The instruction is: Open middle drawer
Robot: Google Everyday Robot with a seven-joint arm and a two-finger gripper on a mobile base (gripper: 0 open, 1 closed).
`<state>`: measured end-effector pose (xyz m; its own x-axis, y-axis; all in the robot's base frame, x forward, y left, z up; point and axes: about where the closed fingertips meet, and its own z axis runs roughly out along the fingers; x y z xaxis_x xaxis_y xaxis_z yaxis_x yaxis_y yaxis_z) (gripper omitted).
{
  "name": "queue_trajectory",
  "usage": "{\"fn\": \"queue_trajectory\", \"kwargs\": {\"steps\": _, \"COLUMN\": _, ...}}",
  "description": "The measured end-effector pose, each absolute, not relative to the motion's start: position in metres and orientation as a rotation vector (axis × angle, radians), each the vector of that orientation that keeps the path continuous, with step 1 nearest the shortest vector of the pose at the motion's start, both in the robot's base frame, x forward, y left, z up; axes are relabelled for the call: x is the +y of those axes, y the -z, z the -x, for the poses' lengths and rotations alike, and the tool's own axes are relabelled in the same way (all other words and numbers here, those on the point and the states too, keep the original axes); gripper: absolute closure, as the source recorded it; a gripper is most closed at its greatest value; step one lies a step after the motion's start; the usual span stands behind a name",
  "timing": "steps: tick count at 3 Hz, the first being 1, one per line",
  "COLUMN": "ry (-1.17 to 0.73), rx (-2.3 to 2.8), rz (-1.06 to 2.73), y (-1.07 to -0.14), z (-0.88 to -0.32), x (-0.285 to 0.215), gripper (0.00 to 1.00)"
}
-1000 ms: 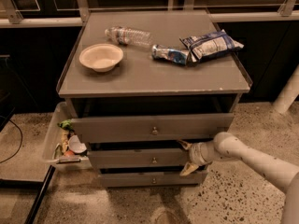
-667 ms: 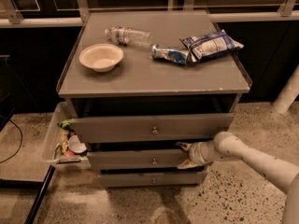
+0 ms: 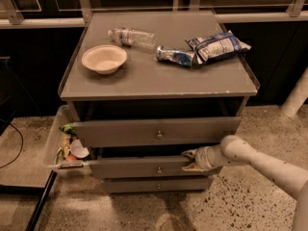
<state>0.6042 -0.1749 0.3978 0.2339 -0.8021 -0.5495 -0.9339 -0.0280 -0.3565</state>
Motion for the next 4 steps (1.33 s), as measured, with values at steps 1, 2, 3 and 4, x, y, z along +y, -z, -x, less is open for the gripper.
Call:
{"fn": "queue_trajectory", "kwargs": {"steps": 1, "ry": -0.256, "rx": 1.594, "rz": 1.853, "y": -0.398, "z": -0.604, "x": -0.175, "gripper": 0.87}}
{"fn": "queue_trajectory", "kwargs": {"steps": 2, "ry": -0.256, "rx": 1.594, "rz": 1.853, "y": -0.398, "z": -0.604, "x": -0.175, "gripper": 0.63}}
{"fn": "queue_trajectory", "kwargs": {"steps": 3, "ry": -0.282, "rx": 1.593, "rz": 1.851, "y": -0.4, "z": -0.603, "x": -0.174, "gripper": 0.39}}
{"fn": "queue_trajectory", "kwargs": {"steps": 4, "ry": -0.372, "rx": 1.581, "rz": 1.845, "y": -0.397, "z": -0.576, "x": -0.181, "gripper": 0.42}}
